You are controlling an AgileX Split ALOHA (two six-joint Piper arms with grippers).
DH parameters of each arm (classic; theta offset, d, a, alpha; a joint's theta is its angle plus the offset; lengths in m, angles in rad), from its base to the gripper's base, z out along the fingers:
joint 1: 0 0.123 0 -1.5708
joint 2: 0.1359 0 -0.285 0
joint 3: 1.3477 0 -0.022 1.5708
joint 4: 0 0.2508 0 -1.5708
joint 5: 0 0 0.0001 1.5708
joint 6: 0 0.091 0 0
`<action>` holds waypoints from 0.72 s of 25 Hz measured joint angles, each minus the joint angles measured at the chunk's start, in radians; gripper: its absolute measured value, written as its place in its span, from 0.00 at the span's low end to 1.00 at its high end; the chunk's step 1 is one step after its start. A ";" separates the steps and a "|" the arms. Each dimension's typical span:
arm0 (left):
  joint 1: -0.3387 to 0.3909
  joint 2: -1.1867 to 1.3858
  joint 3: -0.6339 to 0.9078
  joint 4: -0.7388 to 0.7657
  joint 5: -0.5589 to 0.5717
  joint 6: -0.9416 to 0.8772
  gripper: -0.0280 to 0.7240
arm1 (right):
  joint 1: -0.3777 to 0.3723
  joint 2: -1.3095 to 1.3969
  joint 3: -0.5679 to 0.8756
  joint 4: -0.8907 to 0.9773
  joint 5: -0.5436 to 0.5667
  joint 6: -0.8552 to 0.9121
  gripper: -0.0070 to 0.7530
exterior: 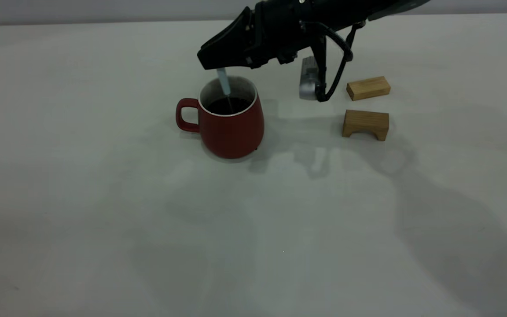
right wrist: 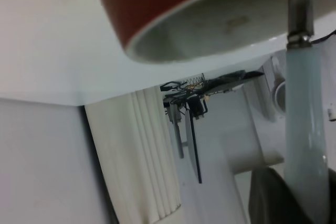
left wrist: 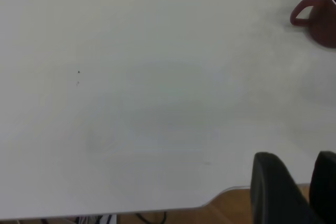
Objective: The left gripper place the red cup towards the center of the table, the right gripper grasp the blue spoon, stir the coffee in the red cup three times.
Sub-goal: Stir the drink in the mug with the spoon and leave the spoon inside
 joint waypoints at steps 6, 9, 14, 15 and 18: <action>0.000 0.000 0.000 0.002 0.000 0.000 0.36 | 0.019 0.000 0.000 0.075 0.006 -0.383 0.21; 0.000 0.000 0.000 0.002 0.000 0.000 0.36 | 0.011 0.000 0.000 0.082 0.009 -0.559 0.21; 0.000 0.000 0.000 0.002 0.000 0.000 0.36 | -0.019 0.000 0.001 0.003 0.025 -0.501 0.21; 0.000 0.000 0.000 0.002 0.000 0.000 0.36 | -0.025 0.000 0.001 -0.012 0.025 -0.440 0.21; 0.000 0.000 0.000 0.002 0.000 0.000 0.36 | -0.027 0.000 0.001 -0.039 0.042 -0.253 0.21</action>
